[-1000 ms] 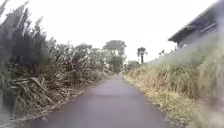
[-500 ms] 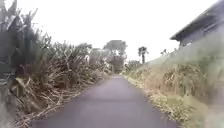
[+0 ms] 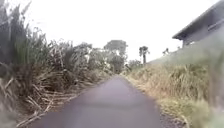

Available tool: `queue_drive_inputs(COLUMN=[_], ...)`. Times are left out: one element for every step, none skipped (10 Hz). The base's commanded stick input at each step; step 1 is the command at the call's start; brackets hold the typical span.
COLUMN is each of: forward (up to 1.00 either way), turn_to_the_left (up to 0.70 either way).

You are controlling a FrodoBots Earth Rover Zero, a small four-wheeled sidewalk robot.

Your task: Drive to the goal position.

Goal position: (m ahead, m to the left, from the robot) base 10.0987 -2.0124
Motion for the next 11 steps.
queue_drive_inputs(forward=[0.70,0.70,0.70,0.70,0.70,0.70,0.70,0.70,0.70,0.70,0.70], turn_to_the_left=[0.00,0.00,0.00,0.00,0.00,0.00,0.00,0.00,0.00,0.00,0.00])
